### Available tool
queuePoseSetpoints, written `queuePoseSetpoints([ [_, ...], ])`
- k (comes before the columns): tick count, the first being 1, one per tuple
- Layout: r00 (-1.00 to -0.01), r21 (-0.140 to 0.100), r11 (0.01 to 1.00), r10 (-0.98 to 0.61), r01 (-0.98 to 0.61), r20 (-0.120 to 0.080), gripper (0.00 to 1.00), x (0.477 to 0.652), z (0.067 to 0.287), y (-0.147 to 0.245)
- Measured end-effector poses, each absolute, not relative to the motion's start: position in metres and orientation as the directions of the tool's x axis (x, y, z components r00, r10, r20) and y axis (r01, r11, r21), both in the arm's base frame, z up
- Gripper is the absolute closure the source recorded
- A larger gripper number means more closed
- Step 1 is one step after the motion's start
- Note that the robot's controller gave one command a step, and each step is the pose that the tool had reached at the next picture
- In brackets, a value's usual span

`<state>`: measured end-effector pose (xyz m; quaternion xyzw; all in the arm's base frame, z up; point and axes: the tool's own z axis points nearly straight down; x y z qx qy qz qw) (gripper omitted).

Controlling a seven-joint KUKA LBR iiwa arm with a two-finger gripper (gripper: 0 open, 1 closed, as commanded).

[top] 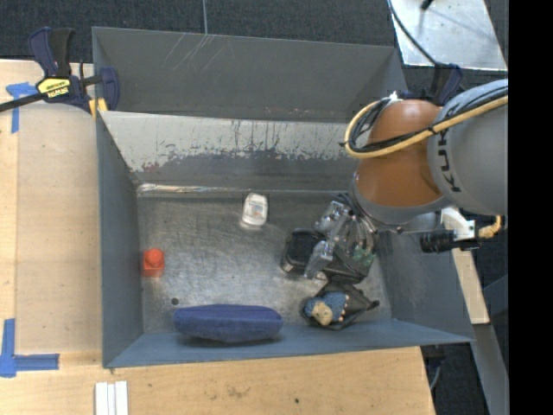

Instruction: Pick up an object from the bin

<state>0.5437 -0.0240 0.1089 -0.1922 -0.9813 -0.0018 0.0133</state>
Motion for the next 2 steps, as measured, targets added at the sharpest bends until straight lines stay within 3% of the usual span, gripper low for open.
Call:
queuePoseSetpoints([
  [1,-0.927,0.0,0.927,0.376,0.376,-0.001,1.0,0.5436,0.1614,-0.0245],
  [2,-0.927,-0.001,0.927,0.374,0.374,0.002,1.0,0.5425,0.1625,-0.0248],
])
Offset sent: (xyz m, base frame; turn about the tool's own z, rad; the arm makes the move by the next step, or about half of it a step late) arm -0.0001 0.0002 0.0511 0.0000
